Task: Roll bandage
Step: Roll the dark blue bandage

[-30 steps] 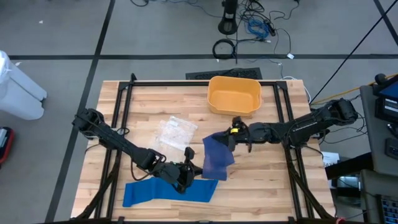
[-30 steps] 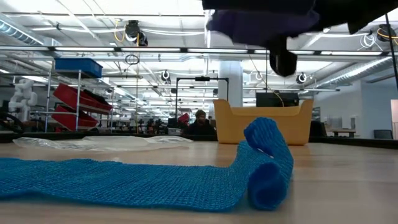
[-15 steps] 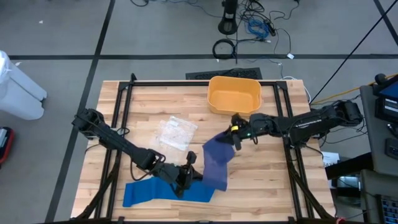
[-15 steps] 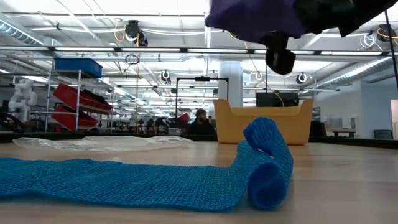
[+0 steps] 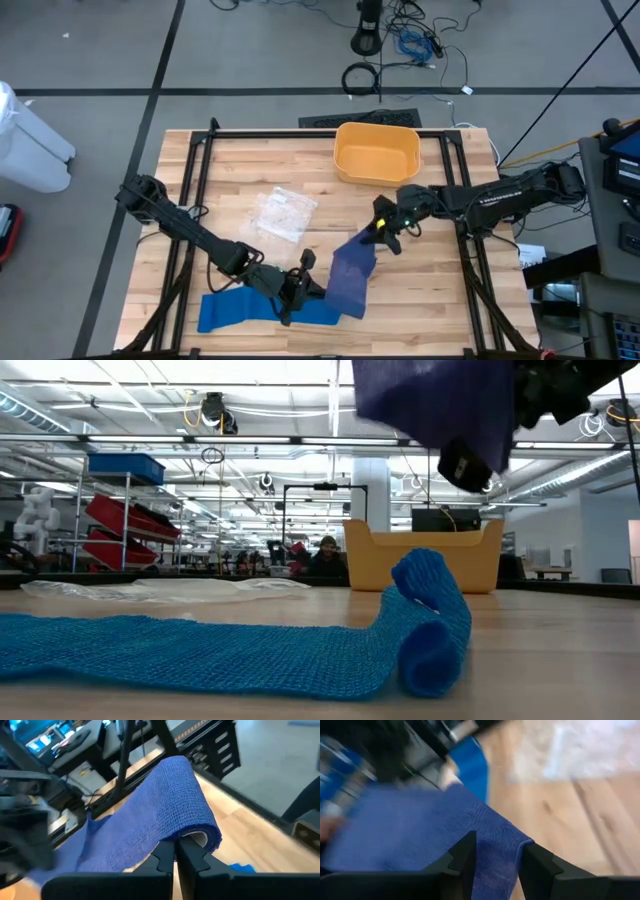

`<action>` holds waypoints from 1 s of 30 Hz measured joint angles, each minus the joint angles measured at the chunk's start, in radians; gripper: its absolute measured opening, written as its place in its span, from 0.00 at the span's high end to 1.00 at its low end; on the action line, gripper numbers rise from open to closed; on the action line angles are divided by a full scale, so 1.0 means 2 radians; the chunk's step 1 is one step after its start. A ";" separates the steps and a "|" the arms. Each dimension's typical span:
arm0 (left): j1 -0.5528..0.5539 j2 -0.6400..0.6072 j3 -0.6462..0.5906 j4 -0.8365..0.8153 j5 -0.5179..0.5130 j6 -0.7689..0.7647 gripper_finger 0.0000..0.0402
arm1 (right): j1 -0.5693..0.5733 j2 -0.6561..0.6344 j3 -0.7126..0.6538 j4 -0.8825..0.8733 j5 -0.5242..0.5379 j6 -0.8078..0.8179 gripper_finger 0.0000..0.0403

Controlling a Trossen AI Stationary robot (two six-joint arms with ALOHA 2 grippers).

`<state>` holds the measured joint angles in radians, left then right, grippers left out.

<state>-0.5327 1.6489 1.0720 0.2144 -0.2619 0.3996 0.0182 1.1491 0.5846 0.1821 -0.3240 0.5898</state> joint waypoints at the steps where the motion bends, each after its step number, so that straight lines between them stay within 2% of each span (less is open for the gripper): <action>1: 0.001 0.000 0.000 0.000 0.001 0.000 0.99 | -0.003 -0.005 0.000 0.025 -0.007 0.027 0.71; 5: 0.005 0.000 0.000 -0.002 0.003 0.000 0.99 | -0.011 -0.022 0.001 0.093 -0.022 0.086 0.71; 7: 0.005 0.000 0.000 -0.002 0.003 0.002 0.99 | -0.021 -0.023 0.001 0.073 -0.034 0.122 0.71; 11: 0.004 0.000 0.000 -0.001 0.004 0.003 0.99 | -0.047 -0.017 0.001 -0.023 -0.108 0.178 0.71; 15: 0.004 0.000 0.000 0.005 0.004 0.004 0.99 | -0.056 -0.018 0.000 -0.054 -0.139 0.178 0.71; 19: 0.003 0.000 0.000 0.032 -0.019 0.004 0.99 | -0.058 -0.022 0.000 -0.046 -0.133 0.107 0.71; 21: 0.003 0.000 0.000 0.043 -0.050 0.006 0.99 | -0.049 -0.027 0.001 -0.048 -0.097 0.045 0.71; 24: 0.003 0.000 0.000 0.057 -0.097 0.016 0.99 | -0.018 -0.038 0.001 -0.069 0.011 -0.025 0.71; 27: 0.003 -0.005 0.000 0.061 -0.133 0.022 0.99 | 0.013 -0.051 0.000 -0.069 0.111 -0.065 0.71; 30: 0.004 -0.014 0.000 0.077 -0.168 0.027 0.99 | 0.043 -0.063 0.000 -0.053 0.179 -0.094 0.71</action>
<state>-0.5247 1.6216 1.0725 0.3677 -0.5981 0.4528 0.1052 1.0224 0.5854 0.0752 0.0345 0.4018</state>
